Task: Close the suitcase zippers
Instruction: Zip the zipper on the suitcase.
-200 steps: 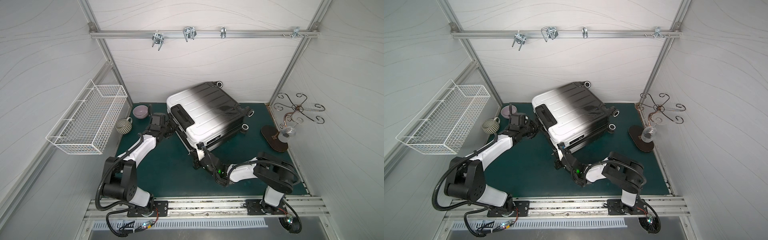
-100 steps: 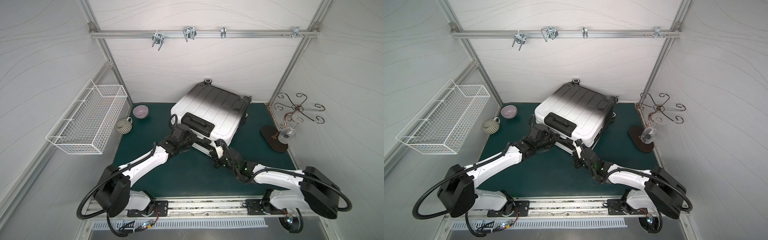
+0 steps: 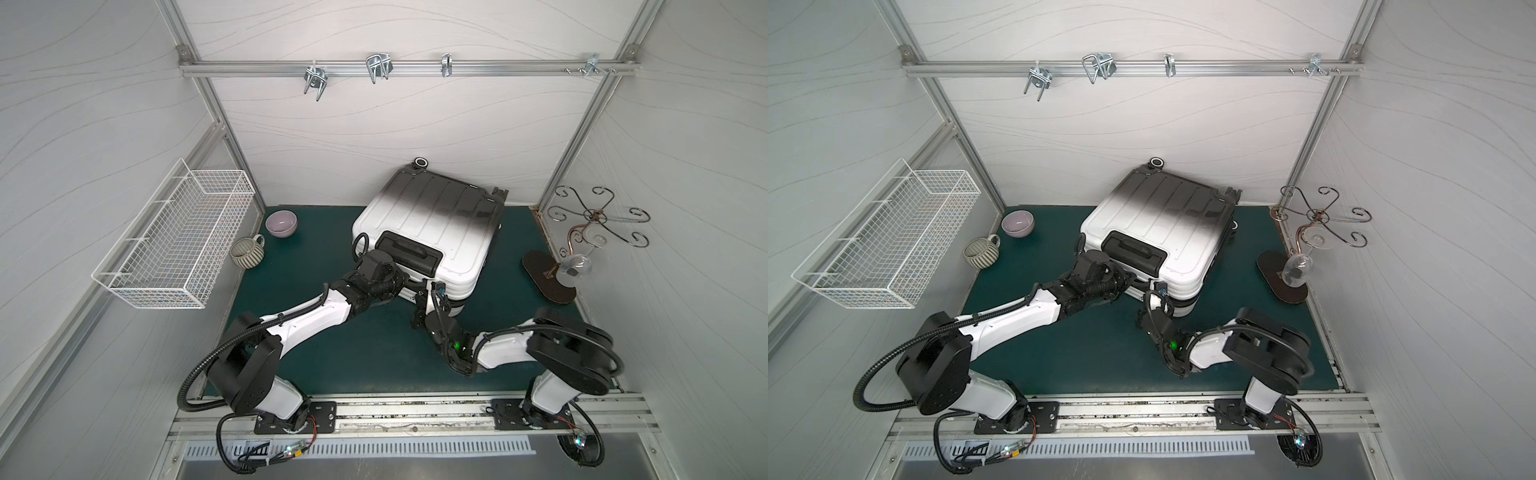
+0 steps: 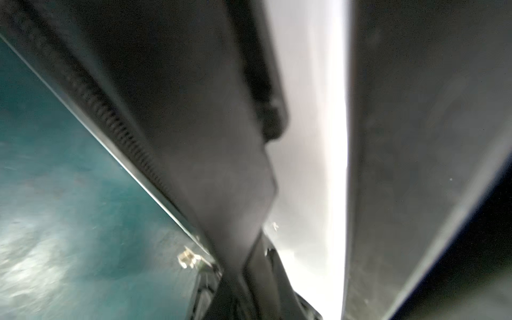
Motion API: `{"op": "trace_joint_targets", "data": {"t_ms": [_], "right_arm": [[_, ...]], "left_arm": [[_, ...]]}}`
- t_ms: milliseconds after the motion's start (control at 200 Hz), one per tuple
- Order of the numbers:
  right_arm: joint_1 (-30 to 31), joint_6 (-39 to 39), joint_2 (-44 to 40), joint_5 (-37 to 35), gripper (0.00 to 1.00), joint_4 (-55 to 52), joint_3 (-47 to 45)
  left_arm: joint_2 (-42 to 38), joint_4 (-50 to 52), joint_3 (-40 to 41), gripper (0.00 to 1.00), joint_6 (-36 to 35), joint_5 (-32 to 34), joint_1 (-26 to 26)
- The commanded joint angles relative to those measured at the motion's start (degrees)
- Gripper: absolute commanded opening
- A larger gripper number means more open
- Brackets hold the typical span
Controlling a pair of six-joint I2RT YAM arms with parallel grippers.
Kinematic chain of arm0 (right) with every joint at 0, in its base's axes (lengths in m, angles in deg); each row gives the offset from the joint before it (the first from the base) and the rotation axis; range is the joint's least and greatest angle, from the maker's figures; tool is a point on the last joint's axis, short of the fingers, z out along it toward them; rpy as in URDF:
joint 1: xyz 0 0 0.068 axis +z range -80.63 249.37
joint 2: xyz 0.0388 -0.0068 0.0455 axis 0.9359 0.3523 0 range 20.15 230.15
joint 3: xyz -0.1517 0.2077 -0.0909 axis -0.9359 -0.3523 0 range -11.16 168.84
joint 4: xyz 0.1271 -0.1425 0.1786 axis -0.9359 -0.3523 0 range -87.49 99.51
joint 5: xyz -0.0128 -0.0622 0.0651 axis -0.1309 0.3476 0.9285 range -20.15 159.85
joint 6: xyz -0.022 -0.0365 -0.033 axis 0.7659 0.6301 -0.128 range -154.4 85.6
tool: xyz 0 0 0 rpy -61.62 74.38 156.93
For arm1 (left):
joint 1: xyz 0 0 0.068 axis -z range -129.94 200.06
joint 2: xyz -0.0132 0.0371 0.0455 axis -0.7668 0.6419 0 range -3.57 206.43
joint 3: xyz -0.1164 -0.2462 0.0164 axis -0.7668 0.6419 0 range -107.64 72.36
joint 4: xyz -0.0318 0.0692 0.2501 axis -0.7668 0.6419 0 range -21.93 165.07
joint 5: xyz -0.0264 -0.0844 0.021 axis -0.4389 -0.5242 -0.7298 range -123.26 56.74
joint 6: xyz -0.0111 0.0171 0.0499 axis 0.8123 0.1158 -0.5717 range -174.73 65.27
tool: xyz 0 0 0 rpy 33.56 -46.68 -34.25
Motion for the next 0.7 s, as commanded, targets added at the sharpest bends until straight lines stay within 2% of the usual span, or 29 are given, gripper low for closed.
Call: {"op": "trace_joint_targets", "data": {"t_ms": [0, 85, 190, 265, 390, 490, 600, 695], "right_arm": [[-1.36, -2.05, -0.25, 4.89, 0.00, 14.40, -2.45], [-5.12, -11.25, -5.07, 10.71, 0.00, 1.06, -4.55], [-5.01, -11.86, -6.36, 13.17, 0.00, 2.00, -7.06], [-4.47, -12.16, -6.46, 14.94, 0.00, 0.97, -7.18], [-4.54, -13.86, -5.84, 17.38, 0.00, 2.49, -8.75], [-4.96, -17.03, -9.97, 17.30, 0.00, -3.78, -10.40], [-6.00, -18.87, -15.23, 18.17, 0.00, -15.39, -9.37], [-7.13, -18.29, -16.20, 20.49, 0.00, -17.69, -8.92]], "left_arm": [[0.88, -5.62, -2.44, 0.04, -5.97, -19.17, 7.25], [-3.68, 3.34, -2.96, 0.28, -12.21, -15.66, 7.53], [-8.72, 17.32, -5.32, 0.47, -21.48, -12.86, 7.71], [-12.62, 30.11, -9.29, 0.59, -31.42, -9.34, 7.62], [-15.03, 48.69, -18.20, 0.61, -52.76, -3.53, 5.69], [-12.29, 57.43, -26.91, 0.60, -67.74, 6.34, 1.18], [-6.54, 56.71, -35.28, 0.60, -77.87, 1.50, -7.28], [0.32, 56.51, -41.92, 0.61, -87.78, -2.19, -7.85]]}}
